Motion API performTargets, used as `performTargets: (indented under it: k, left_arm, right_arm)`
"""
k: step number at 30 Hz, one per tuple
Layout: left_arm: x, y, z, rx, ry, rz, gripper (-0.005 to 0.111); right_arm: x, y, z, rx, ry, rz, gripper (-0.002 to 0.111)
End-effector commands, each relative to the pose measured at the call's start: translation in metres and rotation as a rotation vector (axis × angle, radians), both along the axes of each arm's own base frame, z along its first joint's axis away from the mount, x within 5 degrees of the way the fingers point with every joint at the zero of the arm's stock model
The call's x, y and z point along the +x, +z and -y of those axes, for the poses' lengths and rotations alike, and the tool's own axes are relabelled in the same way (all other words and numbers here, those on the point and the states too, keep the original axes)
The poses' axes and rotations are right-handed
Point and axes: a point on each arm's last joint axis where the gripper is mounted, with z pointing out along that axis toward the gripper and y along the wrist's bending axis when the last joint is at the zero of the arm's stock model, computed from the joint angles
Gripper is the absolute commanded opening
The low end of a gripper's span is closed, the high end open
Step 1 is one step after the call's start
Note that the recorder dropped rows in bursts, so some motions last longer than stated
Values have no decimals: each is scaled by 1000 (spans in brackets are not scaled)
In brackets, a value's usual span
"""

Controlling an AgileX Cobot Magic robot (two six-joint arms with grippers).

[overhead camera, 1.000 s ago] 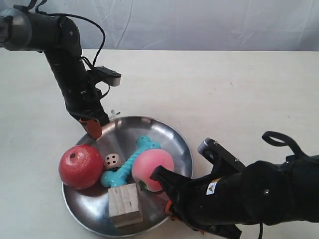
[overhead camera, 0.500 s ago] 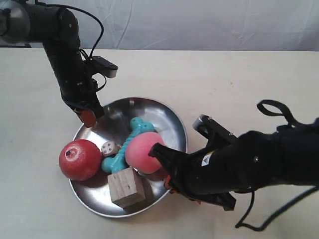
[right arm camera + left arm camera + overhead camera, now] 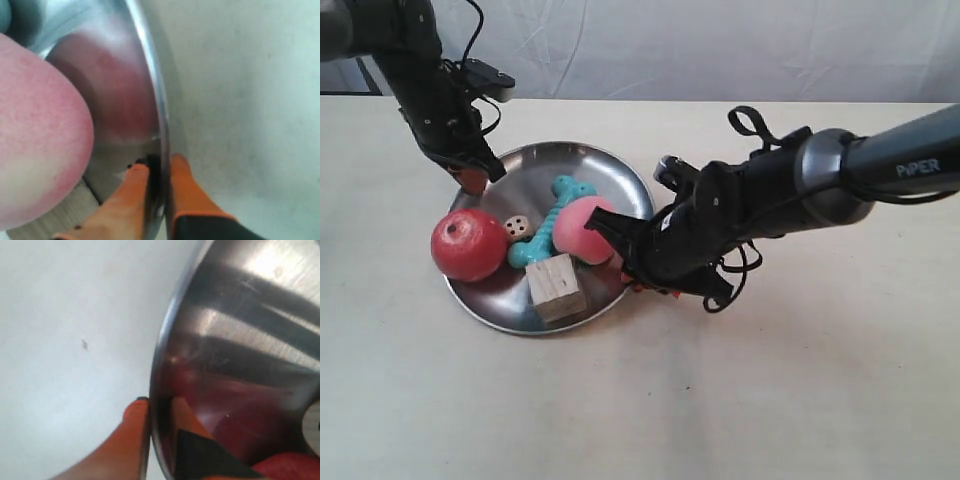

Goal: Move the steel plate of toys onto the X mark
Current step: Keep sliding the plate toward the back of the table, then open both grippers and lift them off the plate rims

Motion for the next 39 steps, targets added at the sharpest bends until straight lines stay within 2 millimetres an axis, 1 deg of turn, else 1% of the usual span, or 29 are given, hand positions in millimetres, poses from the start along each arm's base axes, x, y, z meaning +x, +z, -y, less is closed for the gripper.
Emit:
performTargets:
  k: [1, 3, 6, 8, 10, 12, 14, 15, 17, 20, 24, 29, 32, 34, 36, 38, 39]
  left_arm:
    - [-4, -19, 33, -174, 68, -131, 0]
    - [-3, -25, 33, -174, 122, -151, 0]
    - [-1, -28, 29, -161, 154, -159, 1]
    - [-1, -29, 25, -162, 167, -169, 5]
    - [0, -29, 20, -165, 213, -183, 13]
    - [1, -29, 13, -165, 252, -199, 22]
    - [1, -29, 7, -164, 287, -218, 34]
    - [1, -29, 3, -163, 299, -227, 38]
    - [0, -29, -1, -159, 308, -248, 47]
    - [-1, -28, -10, -156, 321, -274, 54]
    - [0, -20, -19, -168, 347, -273, 55]
    - [1, 0, -29, -197, 373, -226, 55]
    - [2, 11, -34, -201, 383, -183, 55]
    - [2, 18, -39, -204, 395, -162, 54]
    - [2, 27, -45, -206, 416, -140, 50]
    - [1, 38, -53, -214, 431, -114, 43]
    - [0, 45, -57, -220, 439, -94, 36]
  right_arm:
    - [41, 0, -2, -31, 37, 88, -1]
    - [48, -5, 2, -82, 82, 50, -1]
    - [51, -6, 5, -132, 129, 39, -1]
    - [52, -5, 6, -156, 154, 51, 0]
    - [51, -5, 6, -160, 157, 45, 8]
    - [50, -6, 7, -163, 160, 29, 23]
    - [49, -6, 7, -166, 162, 14, 35]
    - [48, -7, 7, -167, 162, 6, 38]
    - [47, -7, 7, -168, 163, -4, 38]
    - [46, -8, 8, -171, 165, -20, 38]
    - [43, -9, 9, -181, 172, -52, 40]
    - [43, -9, 9, -183, 174, -58, 50]
    - [41, -10, 9, -190, 179, -76, 50]
    - [40, -8, 13, -228, 205, -87, 50]
    - [40, -6, 21, -288, 220, -98, 50]
    - [40, 1, 31, -342, 204, -113, 50]
    - [42, 7, 38, -370, 191, -102, 50]
